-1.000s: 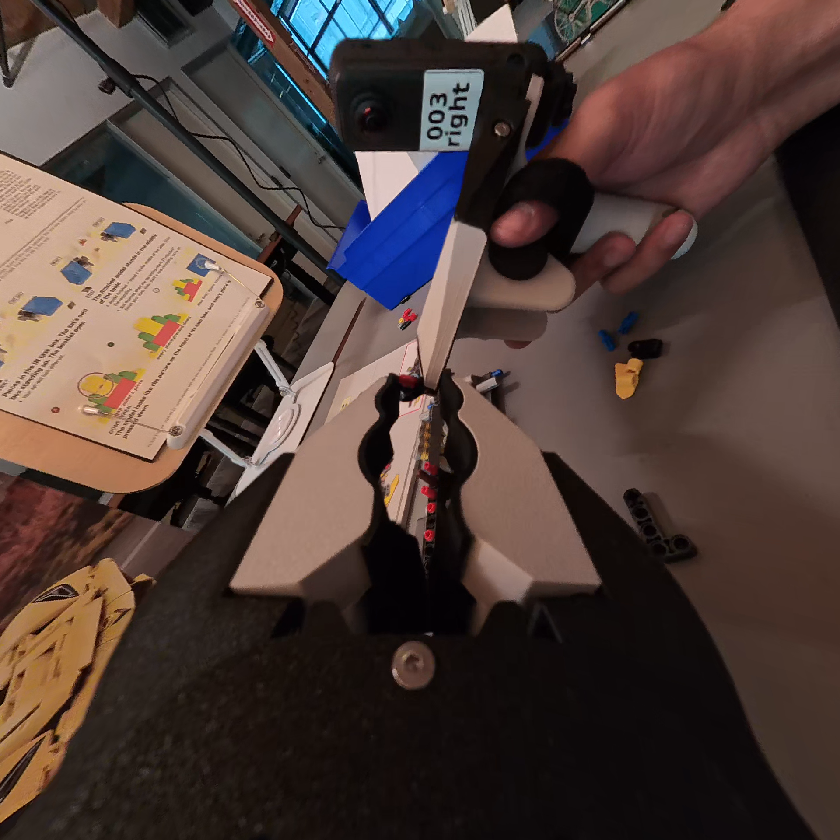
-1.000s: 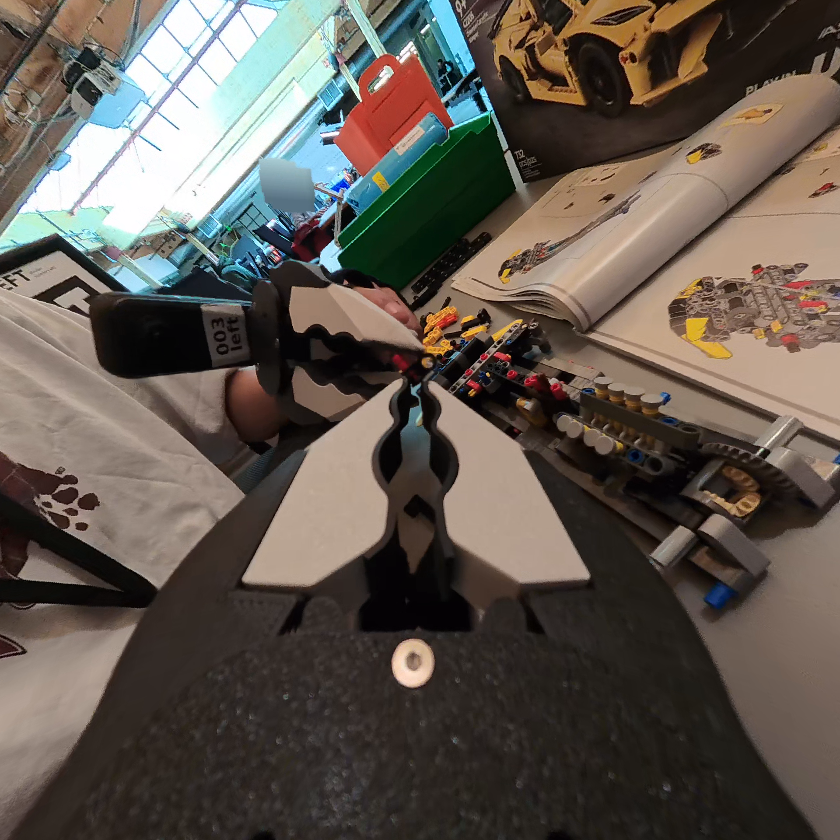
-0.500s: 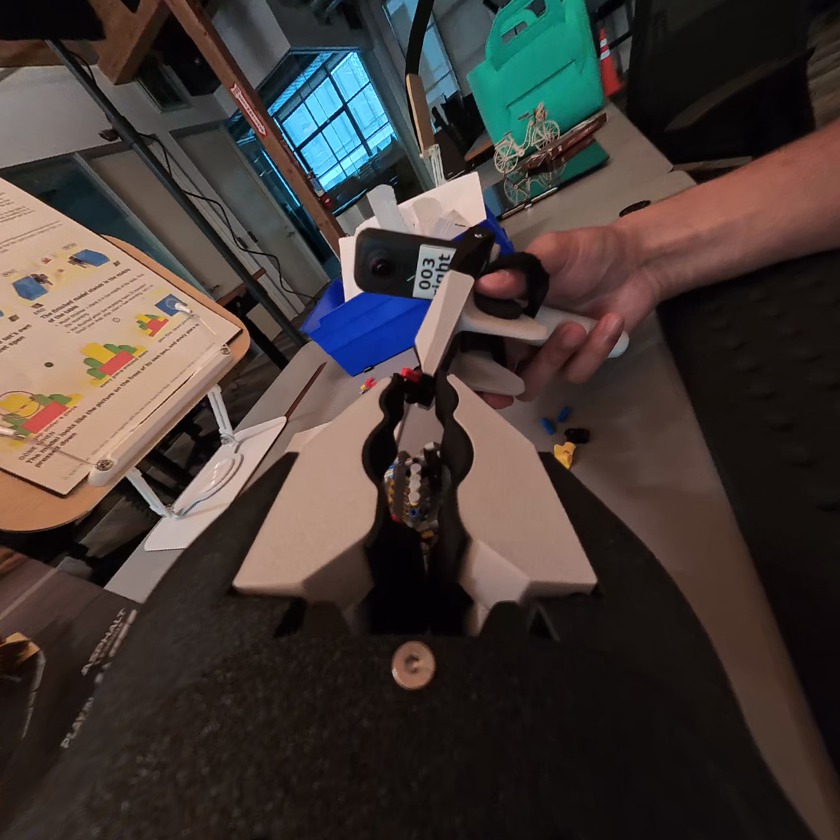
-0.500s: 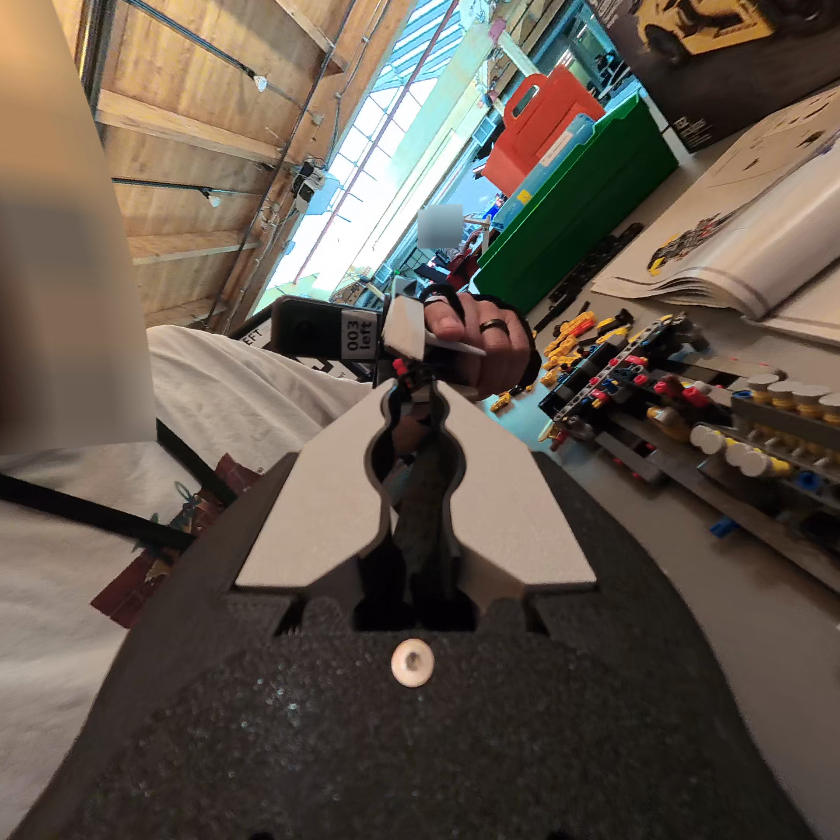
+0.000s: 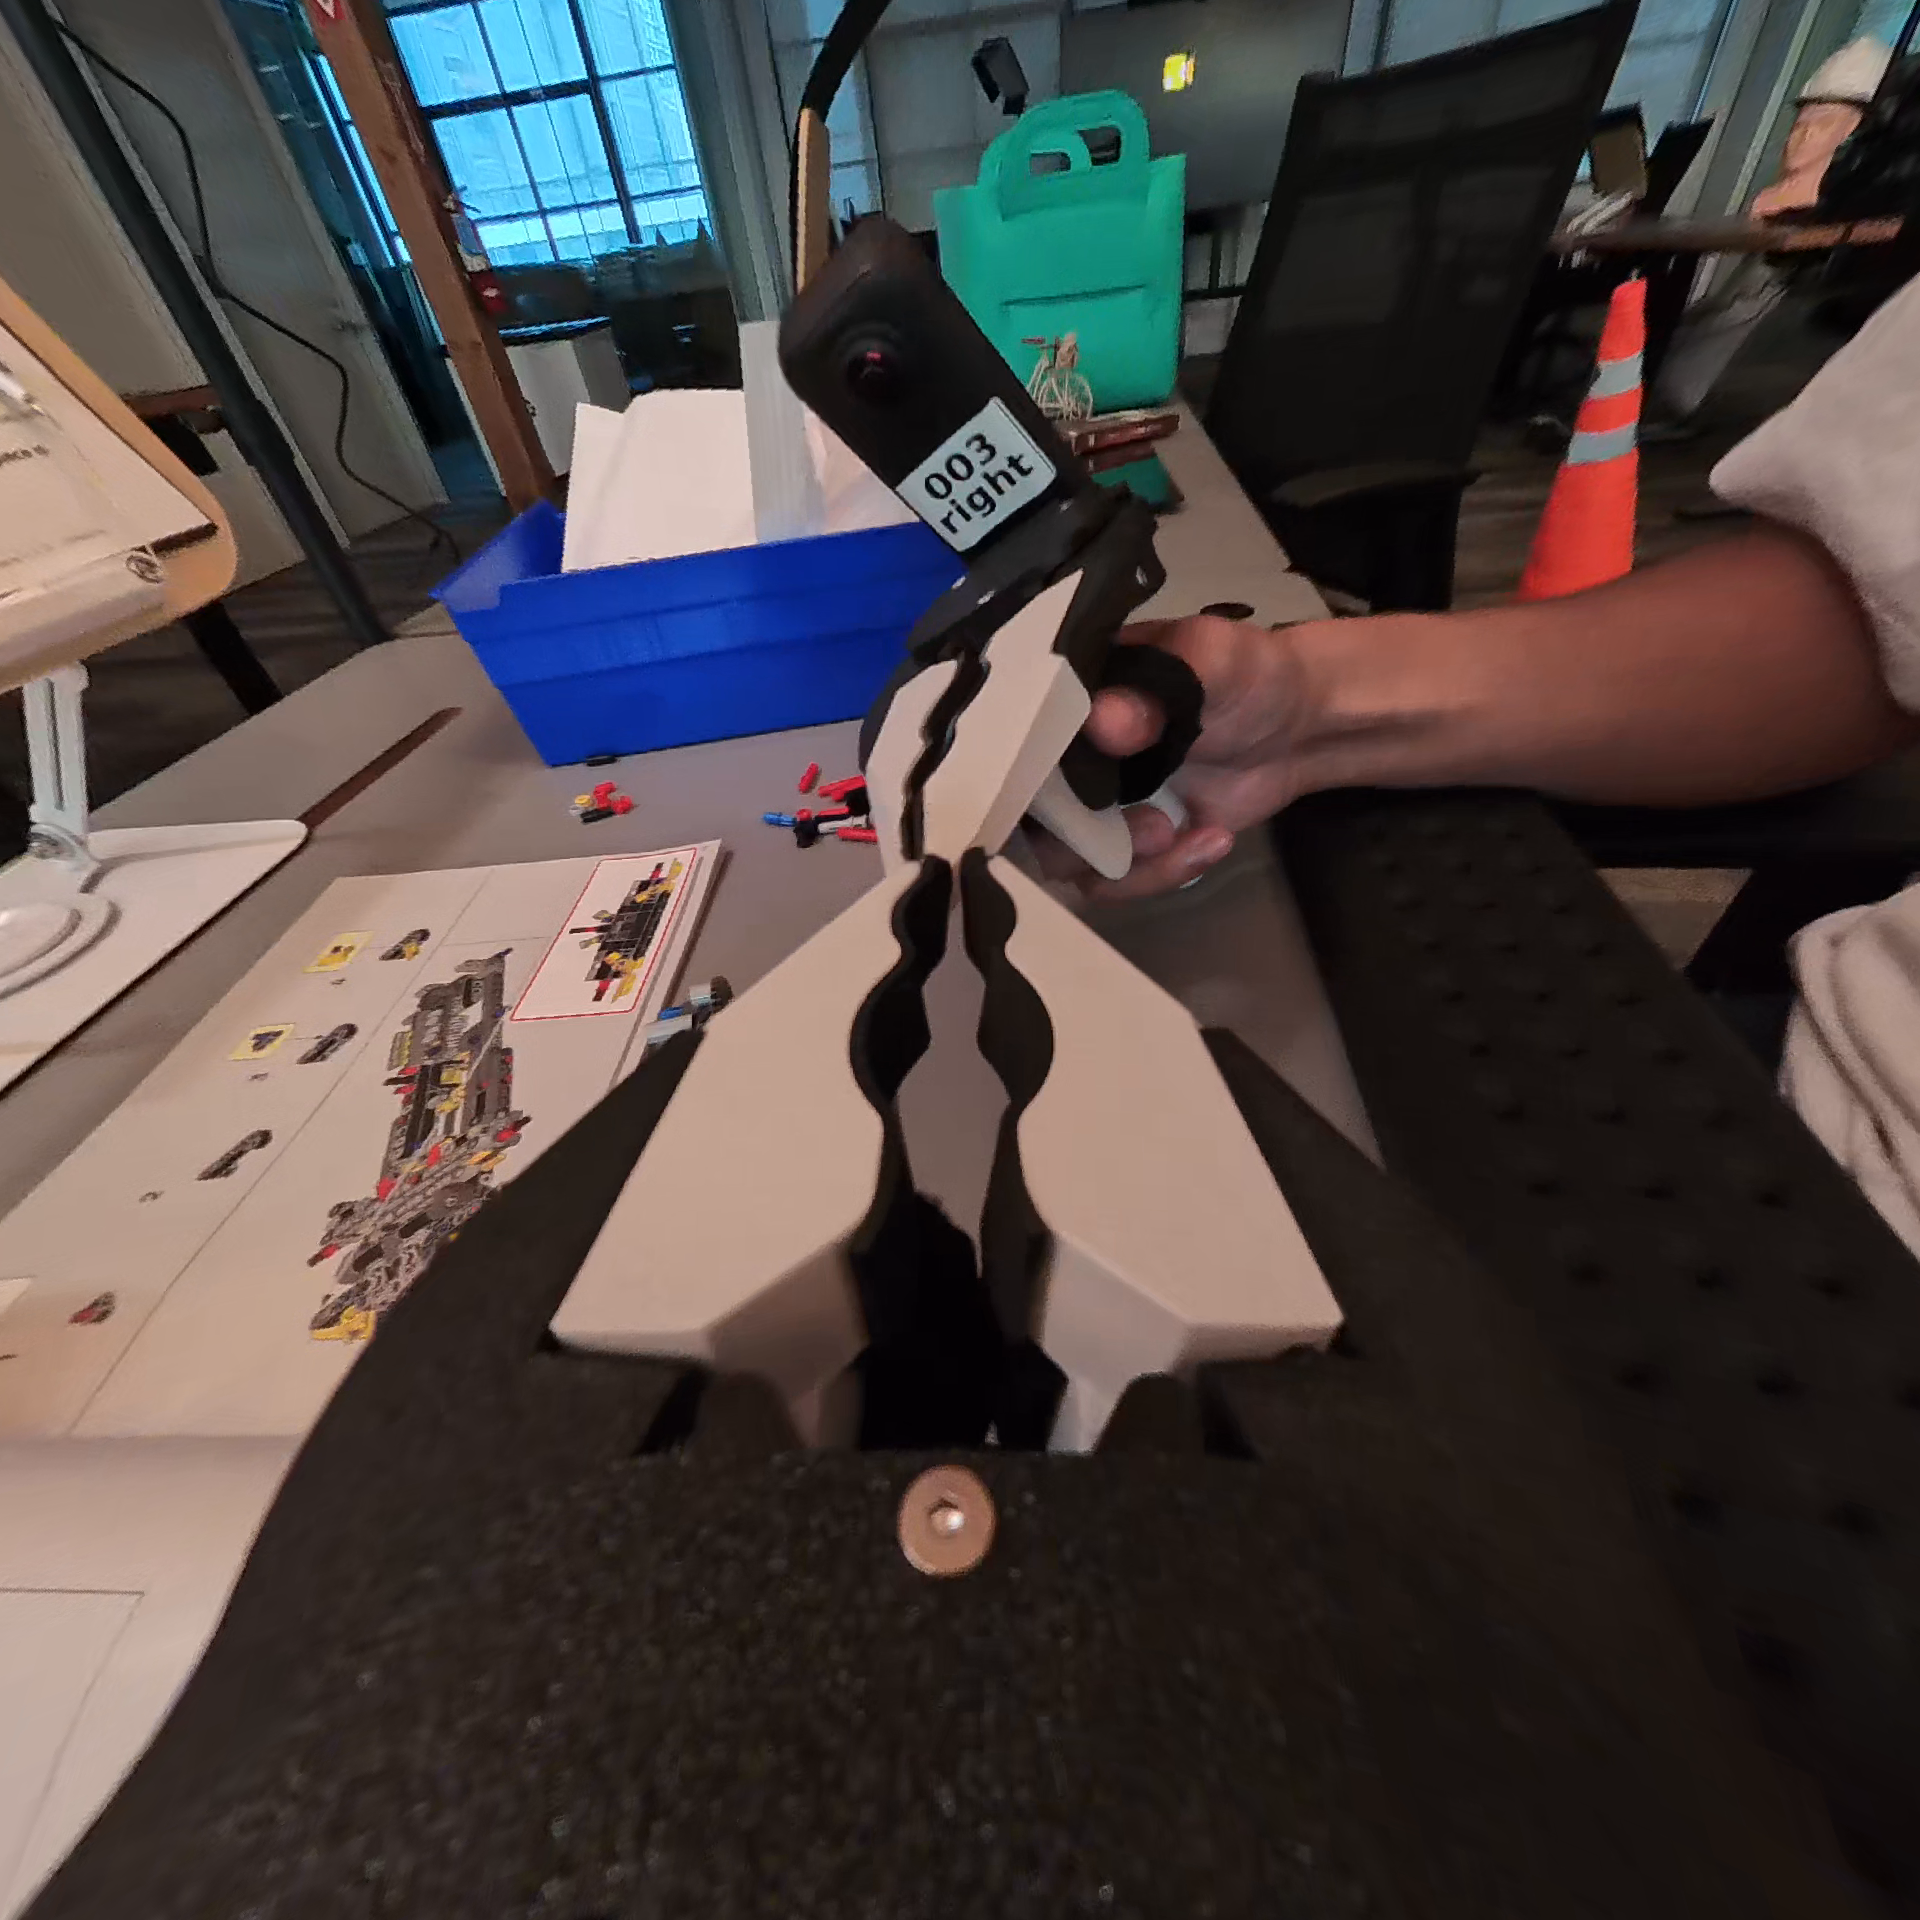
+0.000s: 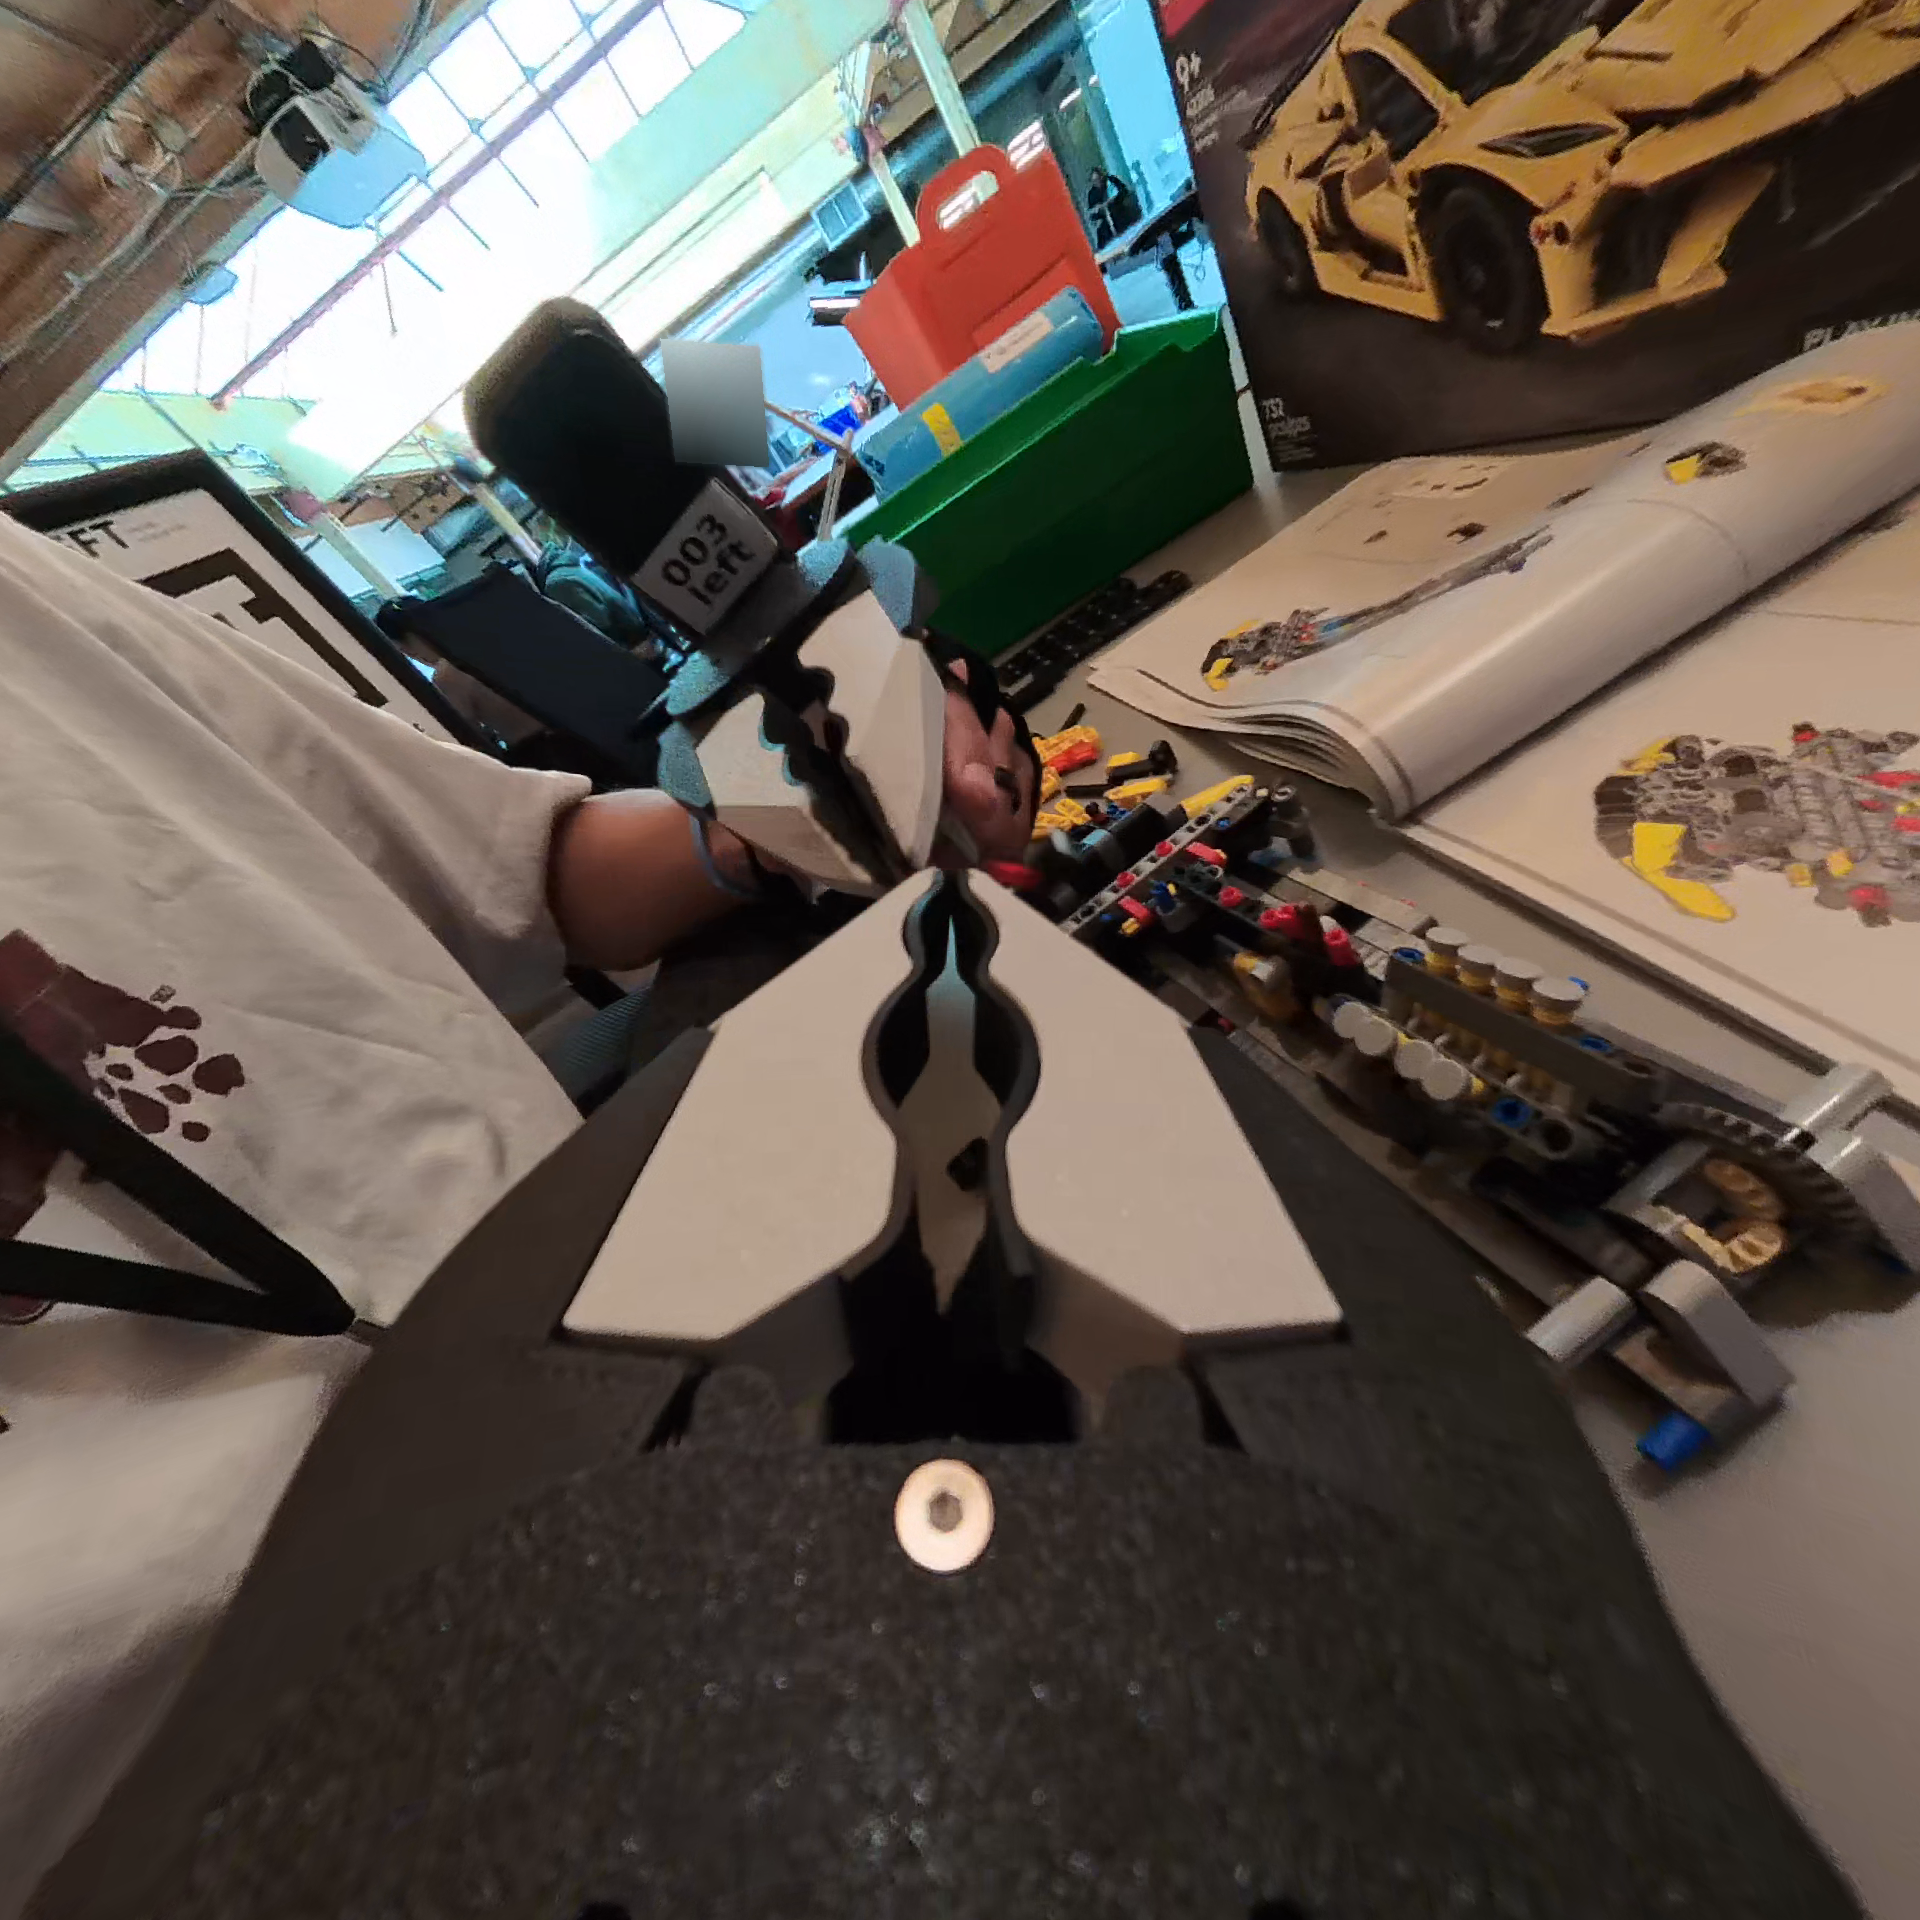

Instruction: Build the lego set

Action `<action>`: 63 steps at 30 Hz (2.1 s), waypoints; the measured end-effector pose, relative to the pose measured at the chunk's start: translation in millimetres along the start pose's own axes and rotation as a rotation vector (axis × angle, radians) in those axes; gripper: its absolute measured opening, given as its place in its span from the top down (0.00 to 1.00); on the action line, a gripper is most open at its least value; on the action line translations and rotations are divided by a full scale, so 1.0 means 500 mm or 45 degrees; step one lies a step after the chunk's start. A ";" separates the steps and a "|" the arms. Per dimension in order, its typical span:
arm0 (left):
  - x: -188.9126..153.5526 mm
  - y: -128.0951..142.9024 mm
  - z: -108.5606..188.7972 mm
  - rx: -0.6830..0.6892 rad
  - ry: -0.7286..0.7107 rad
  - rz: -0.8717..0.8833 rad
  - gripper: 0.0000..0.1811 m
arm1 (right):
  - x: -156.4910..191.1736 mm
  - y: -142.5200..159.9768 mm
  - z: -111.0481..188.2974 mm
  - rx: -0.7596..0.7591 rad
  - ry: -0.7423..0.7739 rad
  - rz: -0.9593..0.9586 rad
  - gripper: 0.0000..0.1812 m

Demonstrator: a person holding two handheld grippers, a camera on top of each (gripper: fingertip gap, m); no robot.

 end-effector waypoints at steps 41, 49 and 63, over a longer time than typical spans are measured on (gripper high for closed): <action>0.136 0.093 0.065 0.507 -0.400 0.130 0.94 | -0.096 0.072 -0.078 0.826 1.210 1.054 0.92; 0.135 0.092 0.066 0.501 -0.390 0.145 0.94 | -0.107 0.080 -0.076 0.815 1.198 0.930 0.89; 0.134 0.103 0.063 0.530 -0.382 0.141 0.94 | -0.098 0.077 -0.071 0.664 1.030 0.631 0.89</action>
Point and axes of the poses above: each gripper's, where its closed fingertips meet, z back along the fingers, y out of its underside, x = y × z across the jaws, the point moved 4 cm from there along z, back along the fingers, and after that the axes turned 1 degree about -y, right-handed, at the moved point
